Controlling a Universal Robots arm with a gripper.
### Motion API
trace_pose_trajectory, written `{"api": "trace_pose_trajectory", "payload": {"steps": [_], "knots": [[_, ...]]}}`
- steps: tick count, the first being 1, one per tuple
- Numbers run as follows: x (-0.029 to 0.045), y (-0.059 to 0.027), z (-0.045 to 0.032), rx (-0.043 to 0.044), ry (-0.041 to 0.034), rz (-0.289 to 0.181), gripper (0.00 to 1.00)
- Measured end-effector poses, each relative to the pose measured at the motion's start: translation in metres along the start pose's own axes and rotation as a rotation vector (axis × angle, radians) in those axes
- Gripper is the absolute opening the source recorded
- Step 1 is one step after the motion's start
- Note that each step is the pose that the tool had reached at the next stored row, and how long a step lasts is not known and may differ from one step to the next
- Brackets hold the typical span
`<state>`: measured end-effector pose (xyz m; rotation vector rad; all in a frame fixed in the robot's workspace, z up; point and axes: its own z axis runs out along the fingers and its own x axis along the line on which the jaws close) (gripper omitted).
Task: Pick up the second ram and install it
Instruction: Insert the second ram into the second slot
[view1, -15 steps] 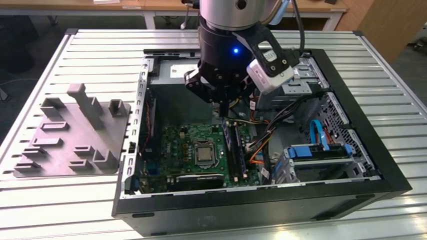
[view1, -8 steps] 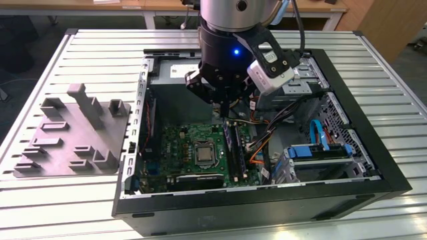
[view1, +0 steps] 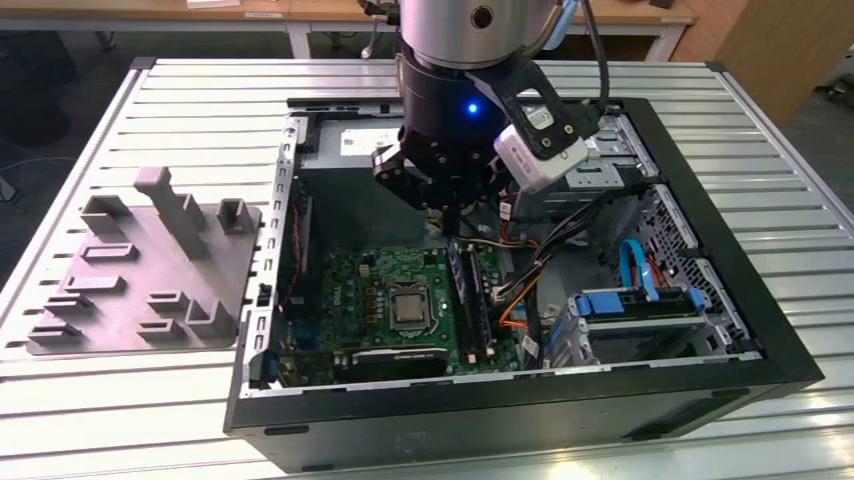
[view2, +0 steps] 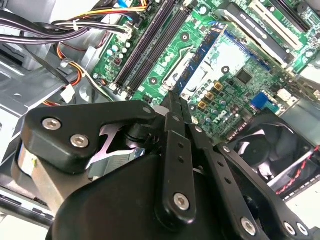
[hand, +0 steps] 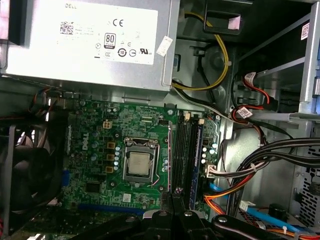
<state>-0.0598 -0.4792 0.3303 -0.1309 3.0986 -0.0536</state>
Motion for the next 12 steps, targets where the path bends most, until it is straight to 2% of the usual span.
{"api": "trace_pose_trajectory", "payload": {"steps": [3, 12], "knots": [[0.0, 0.0001, 0.0031, 0.0007, -0.0056, 0.0, 0.11], [-0.0061, -0.0002, 0.0107, 0.0008, -0.007, 0.0, 0.11]]}}
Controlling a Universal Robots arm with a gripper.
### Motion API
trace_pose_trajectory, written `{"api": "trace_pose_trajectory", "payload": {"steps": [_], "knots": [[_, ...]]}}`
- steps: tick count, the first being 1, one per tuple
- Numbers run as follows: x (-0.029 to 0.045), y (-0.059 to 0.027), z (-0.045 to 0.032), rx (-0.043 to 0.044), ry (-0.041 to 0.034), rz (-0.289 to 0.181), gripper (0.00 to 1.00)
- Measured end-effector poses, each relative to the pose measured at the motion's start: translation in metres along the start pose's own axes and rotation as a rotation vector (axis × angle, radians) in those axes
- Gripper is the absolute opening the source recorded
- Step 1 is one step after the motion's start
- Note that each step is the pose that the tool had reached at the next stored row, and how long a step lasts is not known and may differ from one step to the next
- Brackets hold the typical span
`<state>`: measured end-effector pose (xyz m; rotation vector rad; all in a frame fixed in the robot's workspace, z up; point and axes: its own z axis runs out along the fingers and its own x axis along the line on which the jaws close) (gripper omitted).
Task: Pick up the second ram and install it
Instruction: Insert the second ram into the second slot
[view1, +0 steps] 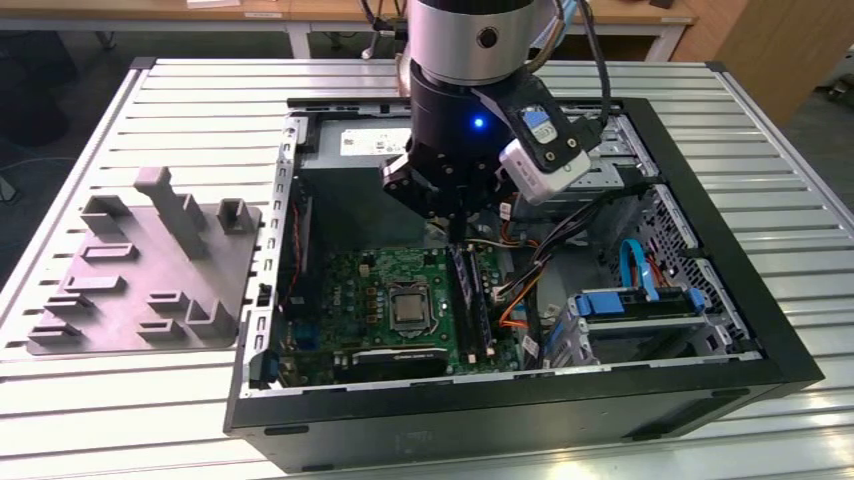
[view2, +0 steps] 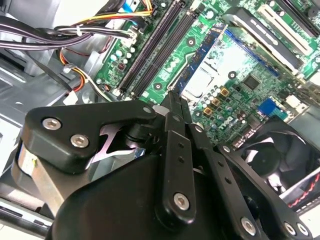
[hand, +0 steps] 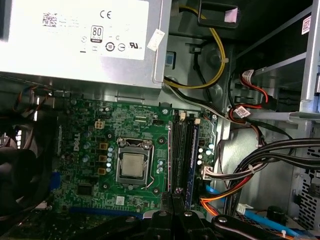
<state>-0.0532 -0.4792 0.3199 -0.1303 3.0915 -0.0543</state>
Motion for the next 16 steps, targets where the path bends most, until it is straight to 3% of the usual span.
{"api": "trace_pose_trajectory", "payload": {"steps": [16], "knots": [[-0.0041, 0.0, 0.0113, 0.0019, 0.0016, 0.043, 0.11]]}}
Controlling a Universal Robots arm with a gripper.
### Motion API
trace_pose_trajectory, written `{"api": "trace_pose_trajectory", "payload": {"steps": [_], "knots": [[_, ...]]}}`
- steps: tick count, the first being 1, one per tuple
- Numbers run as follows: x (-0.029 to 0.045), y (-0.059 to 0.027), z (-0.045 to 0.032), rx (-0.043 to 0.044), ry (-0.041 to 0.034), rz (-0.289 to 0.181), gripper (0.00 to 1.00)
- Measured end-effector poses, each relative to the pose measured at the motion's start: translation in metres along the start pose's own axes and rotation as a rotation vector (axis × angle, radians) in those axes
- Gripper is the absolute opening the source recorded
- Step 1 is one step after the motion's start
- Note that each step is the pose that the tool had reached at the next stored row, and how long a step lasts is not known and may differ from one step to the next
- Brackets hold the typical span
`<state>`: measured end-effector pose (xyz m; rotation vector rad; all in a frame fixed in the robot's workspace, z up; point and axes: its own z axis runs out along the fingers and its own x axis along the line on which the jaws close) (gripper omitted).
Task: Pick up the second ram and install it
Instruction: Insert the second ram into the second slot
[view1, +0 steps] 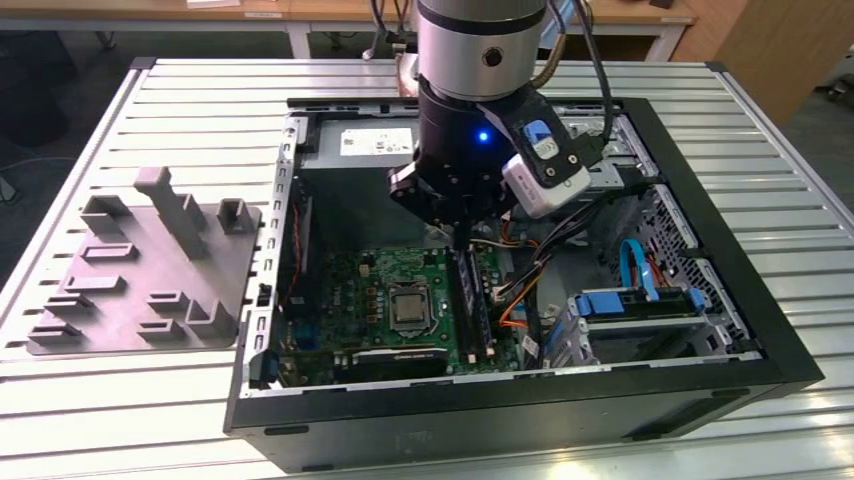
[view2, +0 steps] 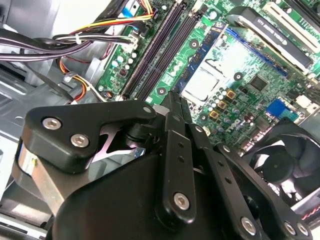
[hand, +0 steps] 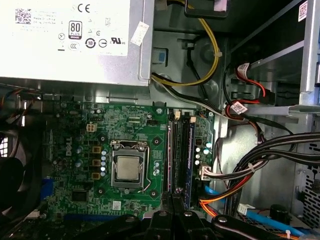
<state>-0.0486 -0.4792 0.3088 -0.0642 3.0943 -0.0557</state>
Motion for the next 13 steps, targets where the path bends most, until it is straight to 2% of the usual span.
{"api": "trace_pose_trajectory", "payload": {"steps": [13], "knots": [[-0.0044, 0.0001, 0.0081, 0.0003, 0.0002, 0.005, 0.11]]}}
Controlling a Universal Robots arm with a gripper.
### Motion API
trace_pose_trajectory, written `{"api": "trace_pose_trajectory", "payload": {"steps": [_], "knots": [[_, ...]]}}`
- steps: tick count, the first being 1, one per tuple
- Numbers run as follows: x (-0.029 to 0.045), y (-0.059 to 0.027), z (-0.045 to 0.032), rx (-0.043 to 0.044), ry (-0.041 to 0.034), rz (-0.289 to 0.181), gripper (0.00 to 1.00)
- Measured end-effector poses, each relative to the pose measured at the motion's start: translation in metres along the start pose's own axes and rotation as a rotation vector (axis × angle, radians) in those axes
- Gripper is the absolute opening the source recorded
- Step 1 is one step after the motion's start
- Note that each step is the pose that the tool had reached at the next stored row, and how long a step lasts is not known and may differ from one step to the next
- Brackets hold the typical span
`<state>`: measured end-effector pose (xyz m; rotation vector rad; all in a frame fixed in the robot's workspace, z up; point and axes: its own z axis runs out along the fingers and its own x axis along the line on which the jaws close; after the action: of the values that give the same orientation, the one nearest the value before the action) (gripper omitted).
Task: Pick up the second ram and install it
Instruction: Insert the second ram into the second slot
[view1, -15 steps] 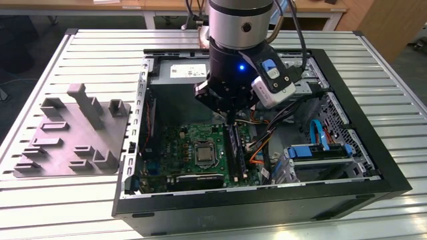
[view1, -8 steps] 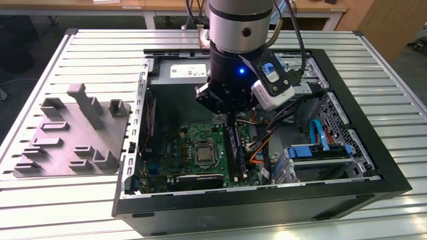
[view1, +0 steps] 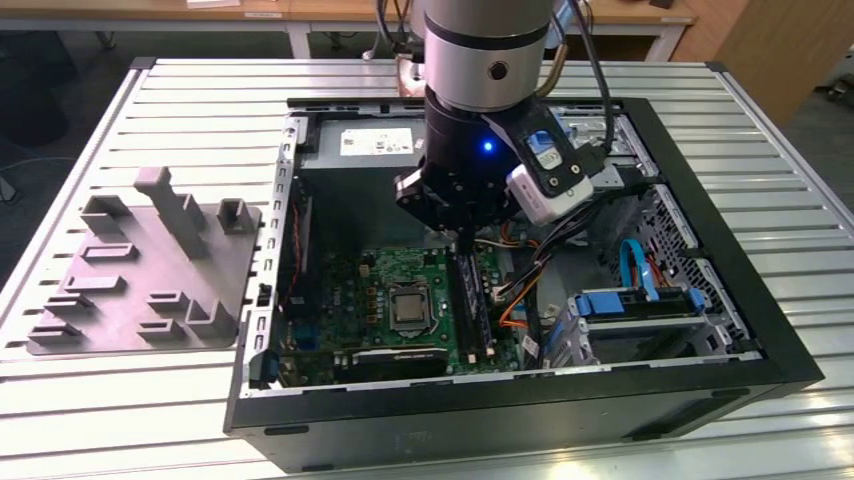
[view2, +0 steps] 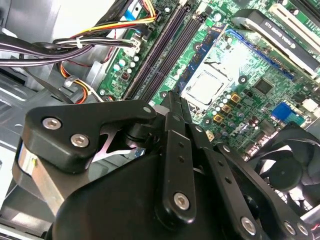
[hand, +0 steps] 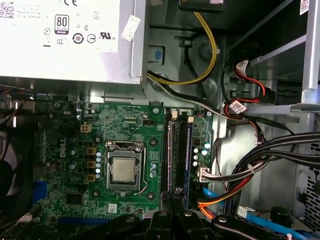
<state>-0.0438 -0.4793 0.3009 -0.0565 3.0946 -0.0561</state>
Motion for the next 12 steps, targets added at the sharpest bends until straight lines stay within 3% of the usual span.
{"api": "trace_pose_trajectory", "payload": {"steps": [4, 12], "knots": [[-0.0015, 0.0001, 0.0012, -0.0002, -0.0001, 0.001, 0.11], [-0.0142, -0.0004, 0.0047, -0.0001, 0.0, 0.004, 0.11]]}}
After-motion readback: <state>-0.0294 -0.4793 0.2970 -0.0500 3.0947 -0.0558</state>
